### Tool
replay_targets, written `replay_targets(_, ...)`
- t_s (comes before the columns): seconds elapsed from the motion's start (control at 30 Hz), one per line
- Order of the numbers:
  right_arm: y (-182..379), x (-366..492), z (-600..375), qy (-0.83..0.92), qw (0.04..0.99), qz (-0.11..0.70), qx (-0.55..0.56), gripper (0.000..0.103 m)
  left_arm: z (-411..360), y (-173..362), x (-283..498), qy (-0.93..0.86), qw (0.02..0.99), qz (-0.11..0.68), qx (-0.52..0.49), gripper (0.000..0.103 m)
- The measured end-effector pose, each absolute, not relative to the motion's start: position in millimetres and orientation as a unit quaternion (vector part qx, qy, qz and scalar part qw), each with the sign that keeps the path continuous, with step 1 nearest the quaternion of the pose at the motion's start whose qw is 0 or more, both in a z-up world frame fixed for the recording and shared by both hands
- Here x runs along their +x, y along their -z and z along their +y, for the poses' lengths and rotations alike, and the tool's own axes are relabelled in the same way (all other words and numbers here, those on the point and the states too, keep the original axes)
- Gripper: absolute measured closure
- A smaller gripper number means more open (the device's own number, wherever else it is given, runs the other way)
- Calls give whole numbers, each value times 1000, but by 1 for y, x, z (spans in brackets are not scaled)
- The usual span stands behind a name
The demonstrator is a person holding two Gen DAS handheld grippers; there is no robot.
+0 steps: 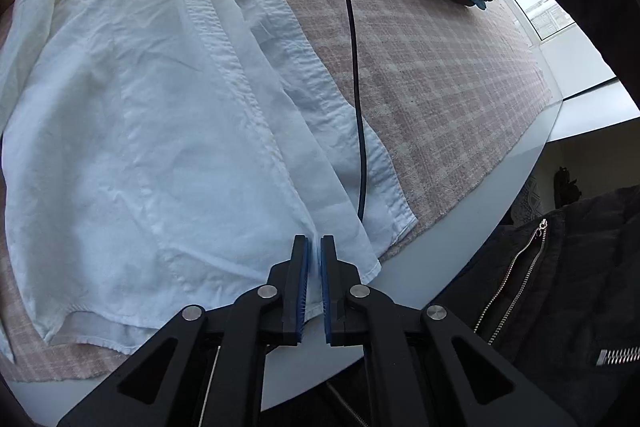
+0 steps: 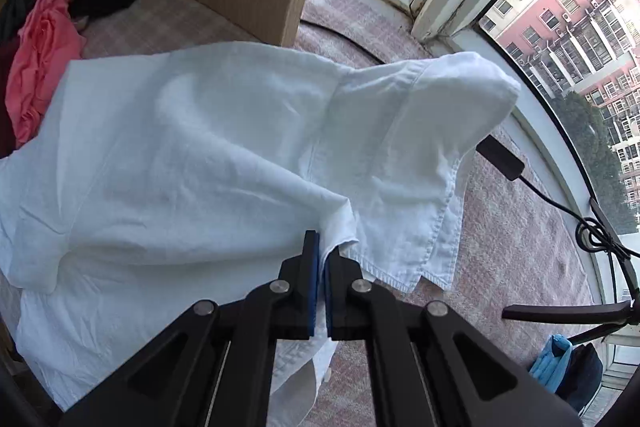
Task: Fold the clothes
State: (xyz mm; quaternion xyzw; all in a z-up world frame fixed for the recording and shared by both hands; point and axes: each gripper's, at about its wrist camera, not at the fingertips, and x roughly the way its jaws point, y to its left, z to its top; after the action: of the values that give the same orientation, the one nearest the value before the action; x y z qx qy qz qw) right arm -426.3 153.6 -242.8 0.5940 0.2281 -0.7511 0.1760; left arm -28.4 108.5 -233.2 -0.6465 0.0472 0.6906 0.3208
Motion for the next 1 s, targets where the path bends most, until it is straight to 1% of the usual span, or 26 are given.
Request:
replay_targets(0.03,246,-425,153,750,176,232,594,100,108,231,-26,-690,320,47,-647,90)
replay_targets(0.1,239,-419,156,755,179,236,586,94,94,214,-17,-705,312,47,-636,77)
replay_targets(0.13,233,-415,158,757,180,238,581,91,81,203,-12,-715,302,47,-630,74)
replay_targets(0.2,215,-404,165,766,180,240,569,69,44,183,0,-737,271,48,-617,69)
replay_targets(0.27,193,-391,175,778,177,240,554,63,-2,172,5,-759,215,63,-611,66)
replay_targets(0.3,179,-382,182,785,176,234,545,63,-24,172,6,-766,186,73,-611,66)
replay_targets(0.4,143,-341,214,798,199,166,544,62,-73,184,-2,-771,135,79,-617,66)
replay_targets(0.43,137,-318,222,796,218,141,546,62,-86,190,-6,-771,126,79,-619,66)
replay_targets(0.5,131,-265,233,791,253,95,549,60,-88,199,-12,-768,150,84,-617,66)
replay_targets(0.57,142,-209,238,773,282,51,566,56,-75,207,-13,-759,190,92,-616,66)
replay_targets(0.6,149,-182,240,766,288,22,574,56,-68,211,-13,-754,207,97,-616,66)
replay_targets(0.7,176,-111,242,745,287,-52,600,56,-58,227,-20,-749,203,144,-614,66)
replay_targets(0.73,185,-93,241,742,277,-65,607,56,-59,230,-23,-749,201,154,-612,66)
replay_targets(0.87,218,-49,239,741,230,-110,621,56,-63,238,-30,-755,205,167,-601,66)
replay_targets(0.93,232,-43,237,733,222,-143,627,56,-64,242,-34,-757,203,172,-597,66)
replay_targets(1.0,243,-39,233,727,213,-160,633,56,-68,244,-41,-757,206,152,-601,68)
